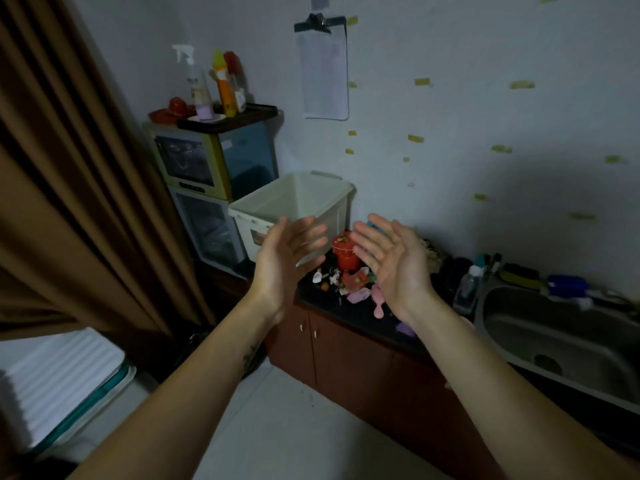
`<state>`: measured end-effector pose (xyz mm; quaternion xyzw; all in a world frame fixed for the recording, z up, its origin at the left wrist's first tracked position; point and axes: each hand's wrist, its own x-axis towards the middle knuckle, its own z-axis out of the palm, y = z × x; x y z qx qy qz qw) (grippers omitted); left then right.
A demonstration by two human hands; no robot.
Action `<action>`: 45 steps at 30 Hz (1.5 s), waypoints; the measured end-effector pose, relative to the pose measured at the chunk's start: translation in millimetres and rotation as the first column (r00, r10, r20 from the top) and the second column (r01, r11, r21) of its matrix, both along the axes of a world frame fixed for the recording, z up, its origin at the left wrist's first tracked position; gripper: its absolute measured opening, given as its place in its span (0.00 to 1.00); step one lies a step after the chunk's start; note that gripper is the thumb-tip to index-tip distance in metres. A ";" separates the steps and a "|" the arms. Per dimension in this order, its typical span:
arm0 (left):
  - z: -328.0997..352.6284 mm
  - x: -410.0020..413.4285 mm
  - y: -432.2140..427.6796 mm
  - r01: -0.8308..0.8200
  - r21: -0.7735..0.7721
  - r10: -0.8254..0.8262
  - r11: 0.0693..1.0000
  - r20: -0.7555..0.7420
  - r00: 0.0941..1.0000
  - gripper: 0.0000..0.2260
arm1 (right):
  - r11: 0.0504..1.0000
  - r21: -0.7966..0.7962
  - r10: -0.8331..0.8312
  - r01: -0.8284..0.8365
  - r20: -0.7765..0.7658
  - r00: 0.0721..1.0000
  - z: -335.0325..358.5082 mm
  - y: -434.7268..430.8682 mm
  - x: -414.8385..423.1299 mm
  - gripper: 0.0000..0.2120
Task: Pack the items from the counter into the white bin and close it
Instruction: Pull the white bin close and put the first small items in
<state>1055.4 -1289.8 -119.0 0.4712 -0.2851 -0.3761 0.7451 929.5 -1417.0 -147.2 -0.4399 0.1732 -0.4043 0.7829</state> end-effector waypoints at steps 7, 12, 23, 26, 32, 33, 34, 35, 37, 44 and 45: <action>-30.0 63.5 -79.4 0.029 0.067 -0.023 0.997 -0.093 0.995 0.24 | 0.999 0.033 0.015 -0.013 -0.066 0.998 -33.7 -83.2 54.8 0.21; -74.0 102.5 -149.2 0.044 0.103 -0.035 0.994 -0.084 0.996 0.21 | 0.995 0.096 -0.019 0.031 -0.129 0.992 -82.2 -144.3 94.5 0.19; -186.1 216.5 -298.7 0.303 0.377 -0.258 0.875 -0.165 0.952 0.18 | 0.921 0.202 -0.217 0.335 -0.450 0.867 -182.3 -233.4 190.9 0.14; -209.3 238.3 -329.3 0.392 0.442 -0.345 0.806 -0.186 0.920 0.18 | 0.859 0.257 -0.283 0.444 -0.484 0.828 -196.9 -247.0 208.7 0.14; -241.4 251.0 -365.3 0.487 0.539 -0.410 0.687 -0.266 0.872 0.13 | 0.749 0.296 -0.341 0.592 -0.594 0.728 -226.1 -264.8 225.2 0.10; -245.2 249.9 -367.2 0.490 0.554 -0.414 0.673 -0.267 0.870 0.11 | 0.746 0.280 -0.343 0.604 -0.616 0.709 -229.9 -266.1 226.2 0.10; -248.8 249.0 -368.8 0.488 0.567 -0.415 0.663 -0.264 0.871 0.10 | 0.748 0.265 -0.340 0.608 -0.634 0.694 -232.7 -266.7 226.4 0.10; -252.4 248.6 -371.4 0.486 0.573 -0.414 0.660 -0.262 0.872 0.09 | 0.750 0.248 -0.339 0.614 -0.653 0.678 -236.4 -269.5 226.5 0.09; -260.2 248.8 -377.8 0.479 0.591 -0.429 0.649 -0.236 0.872 0.10 | 0.754 0.211 -0.330 0.623 -0.698 0.635 -247.1 -274.4 225.6 0.09; -294.0 232.7 -385.5 0.427 0.703 -0.595 0.568 -0.008 0.804 0.05 | 0.897 -0.015 -0.234 0.443 -0.865 0.444 -277.8 -284.6 221.3 0.17; -302.3 229.3 -386.9 0.417 0.712 -0.622 0.566 0.037 0.782 0.05 | 0.915 -0.051 -0.232 0.400 -0.879 0.417 -280.9 -286.5 220.8 0.18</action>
